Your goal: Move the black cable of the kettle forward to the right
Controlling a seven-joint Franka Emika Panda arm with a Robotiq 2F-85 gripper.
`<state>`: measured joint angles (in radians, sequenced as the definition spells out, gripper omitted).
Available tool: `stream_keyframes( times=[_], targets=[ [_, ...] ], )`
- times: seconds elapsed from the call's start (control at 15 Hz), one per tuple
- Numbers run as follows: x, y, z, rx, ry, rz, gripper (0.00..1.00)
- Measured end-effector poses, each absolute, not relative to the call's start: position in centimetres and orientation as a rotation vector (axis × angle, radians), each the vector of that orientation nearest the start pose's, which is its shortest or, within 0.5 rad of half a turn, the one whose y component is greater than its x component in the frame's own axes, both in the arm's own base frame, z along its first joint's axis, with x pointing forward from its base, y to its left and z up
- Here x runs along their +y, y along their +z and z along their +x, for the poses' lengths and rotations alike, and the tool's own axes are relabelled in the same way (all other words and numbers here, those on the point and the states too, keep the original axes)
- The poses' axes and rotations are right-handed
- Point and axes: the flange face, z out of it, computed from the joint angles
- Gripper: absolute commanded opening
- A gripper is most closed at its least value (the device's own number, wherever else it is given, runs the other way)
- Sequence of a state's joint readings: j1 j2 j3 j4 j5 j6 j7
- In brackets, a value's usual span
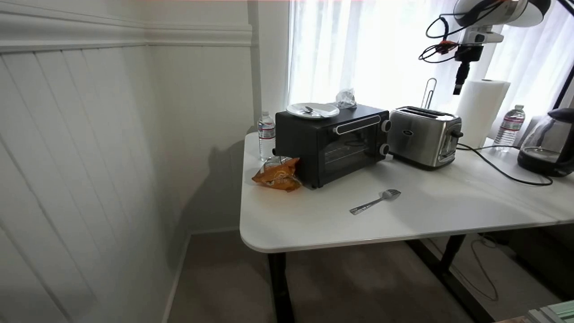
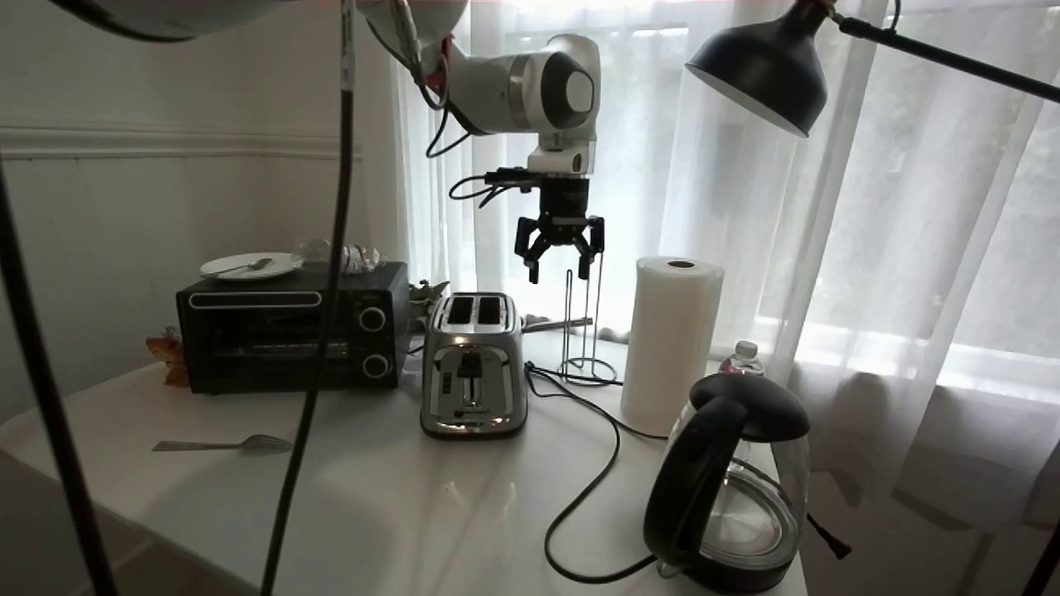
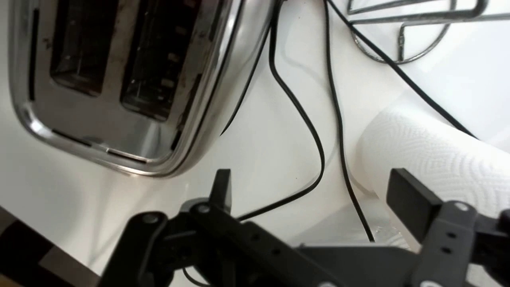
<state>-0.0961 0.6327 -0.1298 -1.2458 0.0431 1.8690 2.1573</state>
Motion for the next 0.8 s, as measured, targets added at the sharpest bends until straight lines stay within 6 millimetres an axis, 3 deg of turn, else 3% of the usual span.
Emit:
stream_keyframes(
  times=[0.4, 0.8],
  targets=[
    [-12.2, 42.5, 67.3, 2.749, 0.076, -1.666, 1.00],
    [-10.7, 45.0, 60.5, 2.438, 0.165, -2.087, 1.00]
  ],
)
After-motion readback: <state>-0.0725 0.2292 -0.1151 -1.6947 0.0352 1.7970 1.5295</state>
